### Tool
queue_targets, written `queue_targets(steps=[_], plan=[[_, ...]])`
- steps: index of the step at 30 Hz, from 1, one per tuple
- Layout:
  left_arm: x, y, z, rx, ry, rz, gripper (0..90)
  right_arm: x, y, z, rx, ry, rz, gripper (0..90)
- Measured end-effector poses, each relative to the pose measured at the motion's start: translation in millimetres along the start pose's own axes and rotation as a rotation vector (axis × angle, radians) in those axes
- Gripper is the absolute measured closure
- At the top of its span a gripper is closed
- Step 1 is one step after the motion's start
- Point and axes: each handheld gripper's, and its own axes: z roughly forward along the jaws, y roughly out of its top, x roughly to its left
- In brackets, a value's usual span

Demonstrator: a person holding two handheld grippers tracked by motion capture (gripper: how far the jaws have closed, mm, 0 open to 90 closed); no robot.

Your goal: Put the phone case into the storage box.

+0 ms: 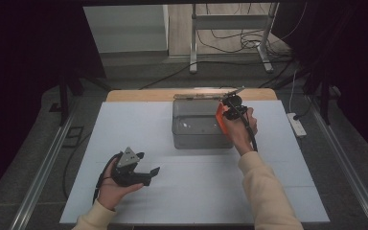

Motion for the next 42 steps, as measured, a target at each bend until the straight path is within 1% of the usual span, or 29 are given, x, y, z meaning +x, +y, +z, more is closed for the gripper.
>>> queue_targets(steps=[8, 22, 26, 29, 35, 39, 42], plan=[[-0.1, 0.0, 0.1, 0.0, 0.0, 0.0, 18.1, 1.3, -0.1, 0.8, 0.003, -0.005, -0.008, 79.3], [-0.3, 0.0, 0.1, 0.0, -0.001, 0.0, 18.1, 3.7, -0.8, 1.5, 0.012, -0.018, -0.043, 78.1], [-0.2, 0.0, -0.1, 0.0, -0.001, 0.0, 18.1, 5.0, -1.1, 0.7, 0.009, -0.01, -0.051, 73.8], [-0.2, 0.1, -0.3, -0.001, 0.0, 0.0, 18.1, 6.4, -1.4, -0.1, 0.006, -0.022, -0.072, 70.4], [-0.4, 0.1, 0.1, 0.0, -0.001, 0.0, 18.1, 6.0, -1.2, -4.2, -0.004, -0.022, -0.085, 67.3], [-0.6, 0.2, 0.0, -0.001, -0.002, 0.0, 18.1, 9.2, -0.4, -9.0, -0.035, -0.039, -0.102, 63.7], [-0.8, 0.1, 0.0, -0.002, -0.002, 0.0, 18.1, 10.9, -0.5, -11.6, -0.051, -0.039, -0.107, 60.1]])
